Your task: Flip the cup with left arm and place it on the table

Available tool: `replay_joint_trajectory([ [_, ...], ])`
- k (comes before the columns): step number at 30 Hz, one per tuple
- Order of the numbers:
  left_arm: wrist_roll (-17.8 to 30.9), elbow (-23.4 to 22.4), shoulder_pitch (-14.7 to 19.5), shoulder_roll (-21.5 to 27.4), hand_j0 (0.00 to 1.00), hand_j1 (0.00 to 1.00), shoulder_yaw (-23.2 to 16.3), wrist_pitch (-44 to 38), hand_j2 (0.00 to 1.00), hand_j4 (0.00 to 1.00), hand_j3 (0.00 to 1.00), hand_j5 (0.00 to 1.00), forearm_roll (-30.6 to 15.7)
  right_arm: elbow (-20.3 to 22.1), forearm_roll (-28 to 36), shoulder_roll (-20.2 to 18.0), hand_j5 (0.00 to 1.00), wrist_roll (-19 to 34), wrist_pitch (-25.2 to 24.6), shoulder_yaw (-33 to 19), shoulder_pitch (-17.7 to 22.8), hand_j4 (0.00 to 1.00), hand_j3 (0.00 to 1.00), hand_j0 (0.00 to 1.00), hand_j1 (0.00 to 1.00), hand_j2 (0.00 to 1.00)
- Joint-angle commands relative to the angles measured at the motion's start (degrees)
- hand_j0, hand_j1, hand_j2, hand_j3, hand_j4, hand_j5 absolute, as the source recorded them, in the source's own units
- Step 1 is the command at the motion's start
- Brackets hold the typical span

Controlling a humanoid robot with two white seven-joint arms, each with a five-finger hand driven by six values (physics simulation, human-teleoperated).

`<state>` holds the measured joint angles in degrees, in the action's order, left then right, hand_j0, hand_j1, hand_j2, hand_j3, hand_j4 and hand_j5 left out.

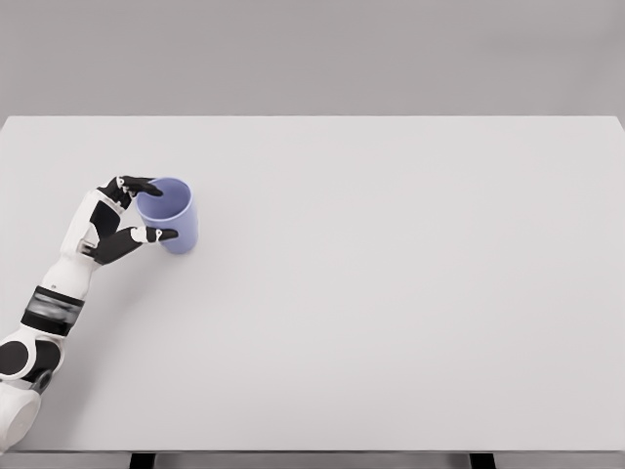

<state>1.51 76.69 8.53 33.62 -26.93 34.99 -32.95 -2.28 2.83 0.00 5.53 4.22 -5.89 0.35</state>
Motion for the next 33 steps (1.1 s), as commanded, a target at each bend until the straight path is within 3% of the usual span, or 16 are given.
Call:
replay_joint_trajectory([
  [1, -0.01, -0.05, 0.00, 0.04, 0.52, 0.52, -0.06, 0.01, 0.52, 0.52, 0.52, 0.52, -0.10, 0.00, -0.02, 0.00, 1.00, 0.01, 0.00, 0.00, -0.09, 1.00, 1.00, 1.00, 1.00, 1.00],
  [25, -0.01, 0.13, -1.05, -0.04, 0.75, 0.75, -0.06, 0.01, 0.75, 0.75, 0.75, 0.75, -0.10, 0.00, -0.02, 0.00, 1.00, 0.01, 0.00, 0.00, -0.09, 1.00, 1.00, 1.00, 1.00, 1.00],
  [33, -0.01, 0.04, -1.85, 0.04, 0.78, 0.78, -0.06, 0.01, 0.78, 0.78, 0.78, 0.78, -0.10, 0.00, -0.02, 0.00, 1.00, 0.01, 0.00, 0.00, -0.09, 1.00, 1.00, 1.00, 1.00, 1.00],
])
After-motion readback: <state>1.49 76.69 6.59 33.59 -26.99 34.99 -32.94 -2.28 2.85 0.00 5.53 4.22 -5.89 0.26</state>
